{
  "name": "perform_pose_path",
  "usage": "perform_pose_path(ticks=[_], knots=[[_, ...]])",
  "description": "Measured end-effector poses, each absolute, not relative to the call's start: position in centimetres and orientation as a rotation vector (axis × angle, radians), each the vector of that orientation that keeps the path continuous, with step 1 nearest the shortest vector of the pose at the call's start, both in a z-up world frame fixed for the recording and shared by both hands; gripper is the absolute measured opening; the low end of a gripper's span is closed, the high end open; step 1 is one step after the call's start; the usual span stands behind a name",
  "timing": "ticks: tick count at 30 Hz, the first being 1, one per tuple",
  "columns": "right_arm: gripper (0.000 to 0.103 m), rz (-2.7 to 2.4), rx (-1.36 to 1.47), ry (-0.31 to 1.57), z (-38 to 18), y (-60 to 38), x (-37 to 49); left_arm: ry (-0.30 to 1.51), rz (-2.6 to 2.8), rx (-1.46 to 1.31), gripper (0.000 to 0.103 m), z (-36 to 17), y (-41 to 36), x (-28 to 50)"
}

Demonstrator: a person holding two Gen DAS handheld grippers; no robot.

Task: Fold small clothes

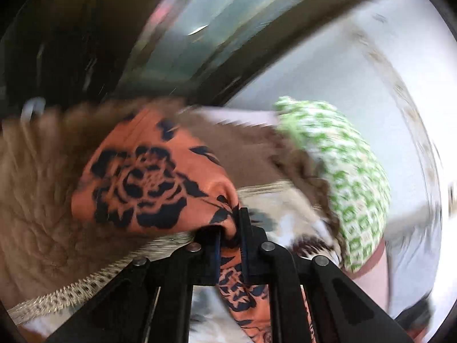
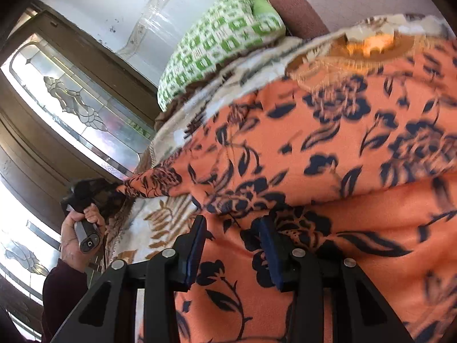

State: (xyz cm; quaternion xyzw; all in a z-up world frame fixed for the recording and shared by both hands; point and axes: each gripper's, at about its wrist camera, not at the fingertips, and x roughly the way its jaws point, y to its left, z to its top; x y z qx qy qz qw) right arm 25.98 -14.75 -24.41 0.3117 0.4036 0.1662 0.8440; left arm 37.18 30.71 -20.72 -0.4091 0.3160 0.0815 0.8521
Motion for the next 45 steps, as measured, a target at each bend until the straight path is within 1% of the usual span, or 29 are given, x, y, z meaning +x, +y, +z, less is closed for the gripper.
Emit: perform_pose_path(ticks=[4,5,9,11,12,16,19,20,21,22,23,24,25,26,27,28,31,32,34,37,40,42,45], knots=[[0.043,0.292,0.642,0.774,-20.2,-19.6,24.4,0.594,0.05,-0.678,0.01,-14.6,24.6,36.5],[0.043,0.271,0.641,0.753,-19.4,-20.9,23.9,0.587,0.019,-0.657,0.01,-13.8,23.2,36.3],[0.043,0.118,0.631,0.645,-15.7,-29.8,20.6,0.592,-0.148,-0.51,0.01,-10.4,13.5,35.3],[0.044,0.043,0.627,0.606,-14.9,-33.1,19.1,0.606,-0.227,-0.438,0.01,-9.7,8.5,34.6],[0.044,-0.003,0.637,0.585,-14.8,-35.0,18.3,0.621,-0.284,-0.39,0.01,-9.5,4.9,34.2],[0.045,-0.126,0.781,0.538,-15.9,-40.9,16.3,0.673,-0.455,-0.29,0.01,-9.8,-5.3,32.2],[0.045,-0.155,0.842,0.547,-16.3,-43.3,15.9,0.756,-0.61,-0.179,0.011,-12.1,-13.9,30.1],[0.047,-0.158,0.845,0.551,-16.2,-43.9,15.9,0.827,-0.68,-0.126,0.018,-13.6,-17.3,29.4],[0.056,-0.158,0.852,0.56,-16.2,-44.5,15.8,0.887,-0.725,-0.102,0.026,-14.5,-19.3,29.1],[0.063,-0.161,0.868,0.568,-16.3,-45.2,15.6,0.949,-0.765,-0.079,0.04,-15.4,-20.8,28.8],[0.065,-0.164,0.878,0.566,-16.4,-45.7,15.5,0.995,-0.802,-0.044,0.043,-16.2,-22.0,27.8],[0.066,-0.17,0.891,0.559,-16.4,-46.2,15.2,0.988,-0.808,-0.015,0.043,-16.1,-22.4,27.2],[0.068,-0.177,0.905,0.554,-16.6,-46.7,15.0,0.971,-0.806,0.001,0.048,-15.7,-22.4,26.6],[0.068,-0.181,0.925,0.553,-16.8,-47.2,14.8,0.939,-0.802,0.009,0.059,-14.9,-21.6,26.2],[0.07,-0.178,0.933,0.556,-16.8,-47.1,15.1,0.916,-0.799,-0.012,0.064,-14.3,-20.7,26.0],[0.07,-0.17,0.939,0.571,-17.1,-47.2,15.2,0.882,-0.798,-0.078,0.07,-13.5,-18.8,25.9],[0.07,-0.143,0.941,0.625,-17.9,-46.6,16.2,0.83,-0.76,-0.223,0.079,-12.7,-13.6,26.2],[0.07,-0.125,0.944,0.644,-18.3,-46.2,16.6,0.825,-0.681,-0.229,0.08,-12.7,-11.7,26.6],[0.07,-0.084,0.94,0.695,-19.0,-45.3,17.8,0.83,-0.535,-0.166,0.08,-13.7,-10.2,28.2],[0.07,-0.093,0.923,0.743,-20.2,-44.6,19.2,0.88,-0.291,-0.099,0.079,-17.0,-6.2,30.3],[0.07,-0.111,0.956,0.755,-21.7,-45.5,20.0,0.966,-0.182,-0.178,0.079,-20.3,-2.3,32.7],[0.07,-0.122,0.988,0.773,-22.9,-46.4,20.6,1.005,-0.13,-0.243,0.079,-21.7,-0.4,33.8],[0.07,-0.101,1.022,0.805,-24.6,-47.0,21.7,1.025,-0.06,-0.249,0.079,-22.8,0.8,35.0]])
